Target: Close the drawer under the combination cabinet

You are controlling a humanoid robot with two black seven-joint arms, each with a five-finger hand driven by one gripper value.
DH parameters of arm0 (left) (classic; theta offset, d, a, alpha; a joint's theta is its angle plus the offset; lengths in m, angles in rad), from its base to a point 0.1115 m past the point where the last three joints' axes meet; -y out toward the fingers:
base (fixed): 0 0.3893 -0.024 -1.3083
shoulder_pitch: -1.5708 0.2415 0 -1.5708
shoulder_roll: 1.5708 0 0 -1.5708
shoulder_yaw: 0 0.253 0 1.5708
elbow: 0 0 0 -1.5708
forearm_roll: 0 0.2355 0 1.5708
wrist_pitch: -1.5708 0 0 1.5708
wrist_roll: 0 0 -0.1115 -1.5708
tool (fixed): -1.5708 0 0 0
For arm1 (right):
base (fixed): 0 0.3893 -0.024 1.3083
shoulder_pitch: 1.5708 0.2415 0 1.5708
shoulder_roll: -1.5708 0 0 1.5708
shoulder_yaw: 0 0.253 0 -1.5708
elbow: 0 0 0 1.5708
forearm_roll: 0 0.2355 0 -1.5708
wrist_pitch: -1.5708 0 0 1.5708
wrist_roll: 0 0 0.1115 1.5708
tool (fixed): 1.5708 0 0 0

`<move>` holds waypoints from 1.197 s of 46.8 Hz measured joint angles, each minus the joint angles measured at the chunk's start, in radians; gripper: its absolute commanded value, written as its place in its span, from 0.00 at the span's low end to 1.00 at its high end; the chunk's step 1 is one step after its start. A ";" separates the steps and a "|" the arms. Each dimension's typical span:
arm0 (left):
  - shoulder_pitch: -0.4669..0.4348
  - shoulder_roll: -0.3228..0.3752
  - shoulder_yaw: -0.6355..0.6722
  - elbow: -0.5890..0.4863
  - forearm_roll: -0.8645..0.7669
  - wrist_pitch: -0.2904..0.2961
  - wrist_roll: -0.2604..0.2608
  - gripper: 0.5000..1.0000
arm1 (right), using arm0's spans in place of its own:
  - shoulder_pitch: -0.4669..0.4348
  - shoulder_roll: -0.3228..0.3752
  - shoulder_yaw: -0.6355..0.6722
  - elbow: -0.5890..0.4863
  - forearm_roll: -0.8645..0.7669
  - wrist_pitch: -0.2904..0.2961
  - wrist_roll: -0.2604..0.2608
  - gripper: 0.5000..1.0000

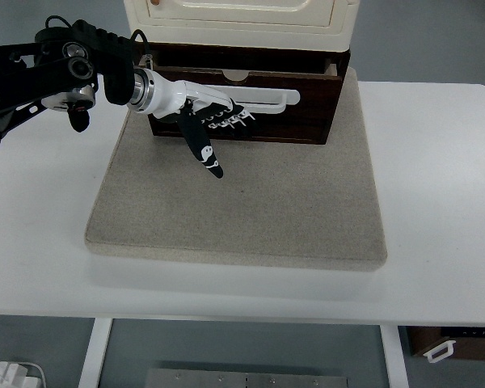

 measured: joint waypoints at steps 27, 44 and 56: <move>0.000 -0.003 -0.012 0.054 0.006 0.098 -0.003 1.00 | 0.000 0.000 0.000 0.000 0.000 0.000 0.000 0.90; -0.003 -0.005 -0.016 0.053 0.004 0.103 -0.004 1.00 | 0.000 0.000 0.000 0.000 0.000 0.000 0.000 0.90; 0.006 -0.002 -0.081 0.004 -0.003 0.029 -0.046 1.00 | 0.000 0.000 0.000 0.000 0.000 0.000 0.000 0.90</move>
